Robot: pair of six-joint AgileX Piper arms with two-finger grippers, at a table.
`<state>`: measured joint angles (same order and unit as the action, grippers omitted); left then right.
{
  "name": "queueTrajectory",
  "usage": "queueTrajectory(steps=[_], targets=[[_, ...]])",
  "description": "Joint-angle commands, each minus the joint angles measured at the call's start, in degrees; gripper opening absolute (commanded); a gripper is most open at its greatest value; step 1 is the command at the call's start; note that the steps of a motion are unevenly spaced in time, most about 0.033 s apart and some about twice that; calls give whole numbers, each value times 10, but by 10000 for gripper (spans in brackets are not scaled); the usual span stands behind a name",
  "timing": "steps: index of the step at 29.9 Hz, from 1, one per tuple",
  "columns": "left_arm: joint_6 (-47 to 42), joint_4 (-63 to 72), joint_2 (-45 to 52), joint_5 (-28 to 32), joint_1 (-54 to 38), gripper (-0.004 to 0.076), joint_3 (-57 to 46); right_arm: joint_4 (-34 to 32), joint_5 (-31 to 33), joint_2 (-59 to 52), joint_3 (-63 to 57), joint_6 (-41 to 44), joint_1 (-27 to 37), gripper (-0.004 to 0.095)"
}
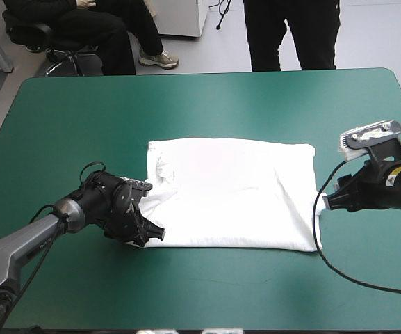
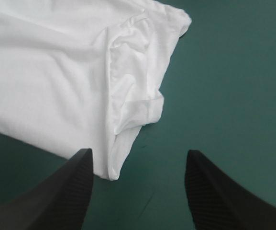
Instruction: Fold the cloth
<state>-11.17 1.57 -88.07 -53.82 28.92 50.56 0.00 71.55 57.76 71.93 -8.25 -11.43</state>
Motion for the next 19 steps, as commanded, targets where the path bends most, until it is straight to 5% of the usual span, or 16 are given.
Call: queueTrajectory(steps=[1,8,14,19], targets=[[-2,12,-7,31,2,215,-1,-7,0,-14,-18,-7,-22,530],[-2,13,-7,38,2,-16,-1,7,-65,-17,-145,11,-35,531],[-2,13,-7,39,2,-17,-1,19,-189,-15,-255,45,-35,538],[-2,13,-7,39,2,-17,-1,19,-233,-14,-311,72,-35,571]])
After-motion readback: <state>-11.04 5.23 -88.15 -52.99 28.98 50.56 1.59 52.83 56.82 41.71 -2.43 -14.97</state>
